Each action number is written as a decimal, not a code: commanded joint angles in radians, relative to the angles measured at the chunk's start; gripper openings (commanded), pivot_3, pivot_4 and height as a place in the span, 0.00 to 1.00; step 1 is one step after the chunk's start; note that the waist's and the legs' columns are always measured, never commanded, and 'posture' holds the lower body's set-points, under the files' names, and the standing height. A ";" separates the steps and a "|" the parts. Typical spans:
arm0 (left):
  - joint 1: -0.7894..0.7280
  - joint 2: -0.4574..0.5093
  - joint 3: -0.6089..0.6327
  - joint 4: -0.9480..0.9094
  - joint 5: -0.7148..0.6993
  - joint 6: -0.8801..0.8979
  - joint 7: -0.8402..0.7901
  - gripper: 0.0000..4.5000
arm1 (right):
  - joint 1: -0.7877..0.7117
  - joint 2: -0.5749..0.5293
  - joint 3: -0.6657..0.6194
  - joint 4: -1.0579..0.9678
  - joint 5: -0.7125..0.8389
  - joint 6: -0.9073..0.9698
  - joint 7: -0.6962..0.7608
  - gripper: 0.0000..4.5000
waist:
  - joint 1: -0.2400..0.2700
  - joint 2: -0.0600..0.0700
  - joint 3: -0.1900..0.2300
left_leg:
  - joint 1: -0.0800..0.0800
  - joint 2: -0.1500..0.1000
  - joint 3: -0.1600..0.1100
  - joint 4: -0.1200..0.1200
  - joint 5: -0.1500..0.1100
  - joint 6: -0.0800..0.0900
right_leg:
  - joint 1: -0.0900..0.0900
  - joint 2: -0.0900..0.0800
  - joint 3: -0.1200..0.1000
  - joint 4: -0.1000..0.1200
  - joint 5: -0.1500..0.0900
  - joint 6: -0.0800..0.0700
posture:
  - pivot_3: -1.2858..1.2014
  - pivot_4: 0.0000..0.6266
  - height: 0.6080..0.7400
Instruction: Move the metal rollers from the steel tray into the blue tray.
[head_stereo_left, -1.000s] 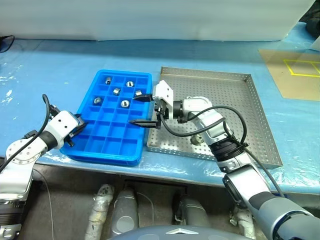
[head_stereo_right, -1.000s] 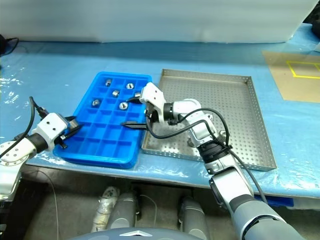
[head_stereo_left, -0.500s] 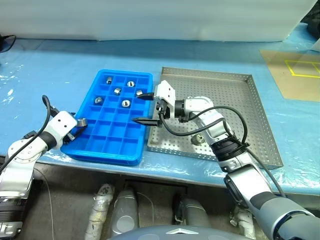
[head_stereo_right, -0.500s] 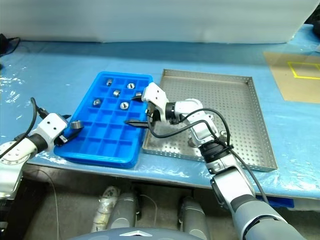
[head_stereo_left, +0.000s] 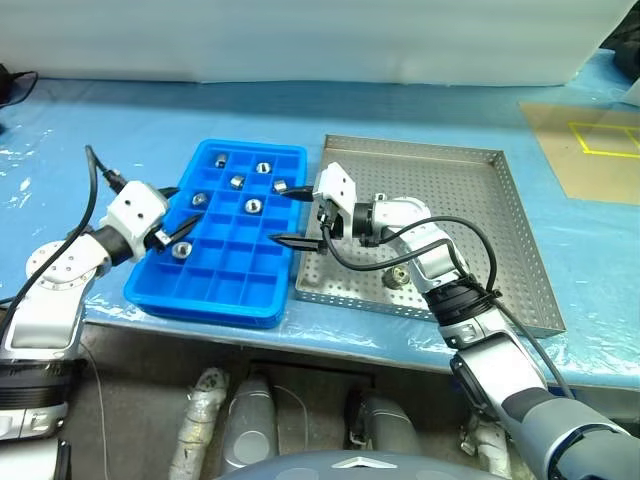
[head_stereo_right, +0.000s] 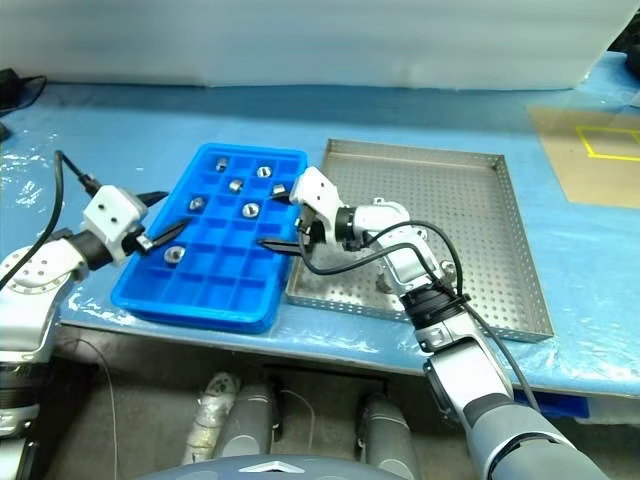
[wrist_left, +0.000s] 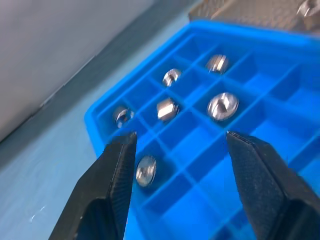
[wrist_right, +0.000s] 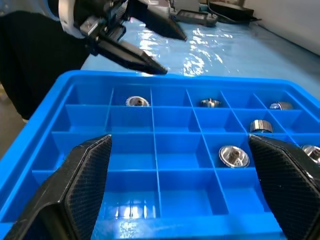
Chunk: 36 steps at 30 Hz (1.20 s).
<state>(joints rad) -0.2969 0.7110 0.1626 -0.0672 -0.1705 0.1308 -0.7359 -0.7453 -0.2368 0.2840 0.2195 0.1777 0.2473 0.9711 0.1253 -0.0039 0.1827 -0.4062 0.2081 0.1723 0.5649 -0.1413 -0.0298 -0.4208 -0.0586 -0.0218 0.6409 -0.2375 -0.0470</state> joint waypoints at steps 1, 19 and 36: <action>-0.096 -0.033 -0.042 0.014 -0.018 -0.014 -0.013 0.67 | 0.003 -0.005 -0.031 -0.056 0.009 -0.004 -0.024 1.00 | -0.001 0.000 0.000 | 0.000 0.000 0.000 0.000 0.000 0.000 | 0.000 0.000 0.000 0.000 0.000 0.000 | 0.55 0.24 1.00; -0.540 -0.411 -0.339 0.711 0.106 -0.386 -0.163 0.67 | 0.234 -0.201 -0.250 -0.418 0.042 0.221 -0.237 1.00 | -0.057 -0.001 0.000 | -0.001 -0.001 0.000 0.003 0.002 -0.003 | 0.001 0.001 0.002 0.000 0.002 0.004 | 0.41 0.24 1.00; -0.851 -0.530 -0.419 1.351 0.416 -0.510 0.219 0.67 | 0.471 -0.271 -0.392 -0.700 0.076 0.376 -0.408 1.00 | -0.140 -0.001 0.000 | 0.001 -0.002 0.001 0.009 -0.005 0.008 | 0.006 0.001 0.004 -0.003 0.002 0.003 | 0.33 0.24 1.00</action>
<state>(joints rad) -1.1150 0.1766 -0.2656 1.2862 0.2301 -0.3829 -0.5490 -0.2690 -0.5042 -0.0814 -0.4351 0.2377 0.6262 0.5766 -0.0147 -0.0052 0.1827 -0.4050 0.2063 0.1736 0.5750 -0.1465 -0.0205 -0.4144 -0.0573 -0.0181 0.6375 -0.2358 -0.0442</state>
